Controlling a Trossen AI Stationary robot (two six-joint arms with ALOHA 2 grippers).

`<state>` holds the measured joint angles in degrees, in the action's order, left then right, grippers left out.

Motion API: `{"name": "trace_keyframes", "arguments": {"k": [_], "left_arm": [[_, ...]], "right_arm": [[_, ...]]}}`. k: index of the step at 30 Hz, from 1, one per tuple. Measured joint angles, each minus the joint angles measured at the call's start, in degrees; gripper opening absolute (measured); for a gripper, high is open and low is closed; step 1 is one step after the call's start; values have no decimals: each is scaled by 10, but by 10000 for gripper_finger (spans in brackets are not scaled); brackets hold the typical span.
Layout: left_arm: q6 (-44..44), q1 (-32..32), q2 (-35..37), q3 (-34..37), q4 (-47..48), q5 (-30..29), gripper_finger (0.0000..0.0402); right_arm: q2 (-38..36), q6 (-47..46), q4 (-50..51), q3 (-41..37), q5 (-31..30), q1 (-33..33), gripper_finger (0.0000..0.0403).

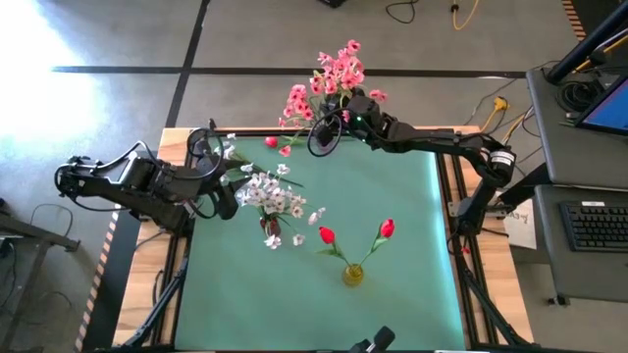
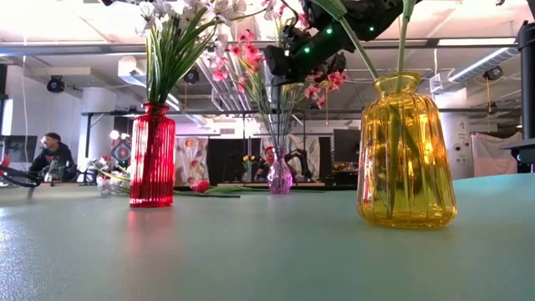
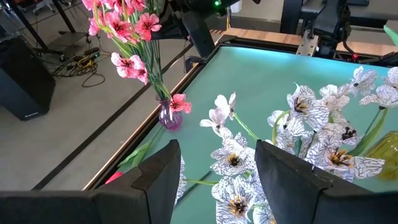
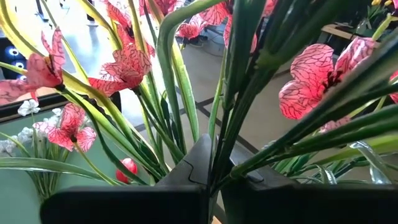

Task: Sort flowers into vase by color
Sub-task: Put the pink flower into the purple flower vase

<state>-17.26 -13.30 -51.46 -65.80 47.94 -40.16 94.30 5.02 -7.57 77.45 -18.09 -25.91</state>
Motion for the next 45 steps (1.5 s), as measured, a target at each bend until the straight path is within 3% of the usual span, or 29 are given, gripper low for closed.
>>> {"name": "trace_keyframes", "arguments": {"k": [45], "left_arm": [[0,0,0,0,1,0,193]], "right_arm": [[0,9,-11,-13,0,0,13]]}}
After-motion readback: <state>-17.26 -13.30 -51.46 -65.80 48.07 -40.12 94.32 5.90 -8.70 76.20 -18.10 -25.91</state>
